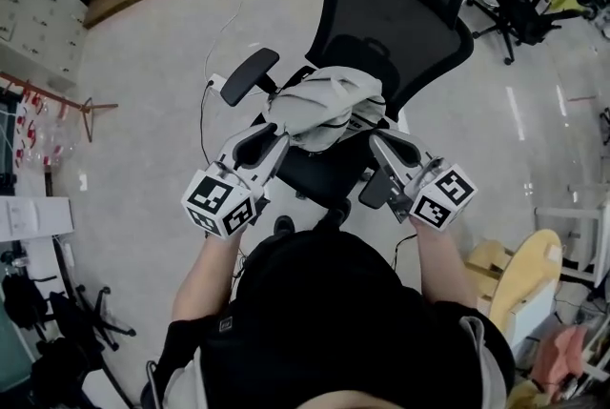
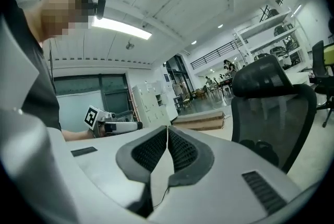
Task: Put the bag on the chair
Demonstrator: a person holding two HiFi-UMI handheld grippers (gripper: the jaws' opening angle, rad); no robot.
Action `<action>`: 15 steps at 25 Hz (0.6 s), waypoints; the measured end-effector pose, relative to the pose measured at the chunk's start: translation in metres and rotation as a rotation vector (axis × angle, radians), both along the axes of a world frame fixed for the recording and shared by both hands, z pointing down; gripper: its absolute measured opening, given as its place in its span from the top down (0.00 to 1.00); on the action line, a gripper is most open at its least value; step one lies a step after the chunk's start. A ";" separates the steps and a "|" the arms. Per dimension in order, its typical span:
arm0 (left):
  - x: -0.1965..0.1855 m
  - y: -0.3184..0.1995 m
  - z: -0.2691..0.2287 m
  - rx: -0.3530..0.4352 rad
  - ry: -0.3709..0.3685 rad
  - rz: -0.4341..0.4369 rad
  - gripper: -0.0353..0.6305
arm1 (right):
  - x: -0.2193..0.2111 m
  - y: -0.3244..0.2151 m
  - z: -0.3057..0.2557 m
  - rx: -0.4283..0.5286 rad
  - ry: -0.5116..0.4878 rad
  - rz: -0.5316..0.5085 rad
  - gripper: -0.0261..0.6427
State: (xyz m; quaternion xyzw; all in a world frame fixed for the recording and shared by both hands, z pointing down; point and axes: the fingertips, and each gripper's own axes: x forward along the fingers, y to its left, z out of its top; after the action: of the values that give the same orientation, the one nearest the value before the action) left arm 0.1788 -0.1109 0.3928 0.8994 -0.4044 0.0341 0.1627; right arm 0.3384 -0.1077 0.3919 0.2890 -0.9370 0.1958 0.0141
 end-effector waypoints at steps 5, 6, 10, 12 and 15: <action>-0.039 0.045 -0.041 0.092 0.045 0.014 0.83 | -0.054 0.042 -0.031 0.060 0.004 0.039 0.91; -0.047 0.053 -0.045 0.099 0.054 0.023 0.84 | -0.063 0.051 -0.036 0.068 0.002 0.050 0.91; -0.068 0.073 -0.052 0.119 0.064 0.071 0.85 | -0.089 0.082 -0.049 0.093 0.015 0.106 0.91; -0.075 0.079 -0.050 0.115 0.058 0.081 0.86 | -0.094 0.096 -0.050 0.095 0.034 0.135 0.92; -0.078 0.088 -0.046 0.106 0.041 0.081 0.86 | -0.091 0.111 -0.052 0.088 0.043 0.168 0.92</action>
State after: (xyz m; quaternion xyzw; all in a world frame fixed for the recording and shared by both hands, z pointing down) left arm 0.1008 -0.0226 0.3469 0.9230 -0.3652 0.0005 0.1215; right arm 0.2470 0.0030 0.3403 0.3712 -0.9166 0.1486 0.0050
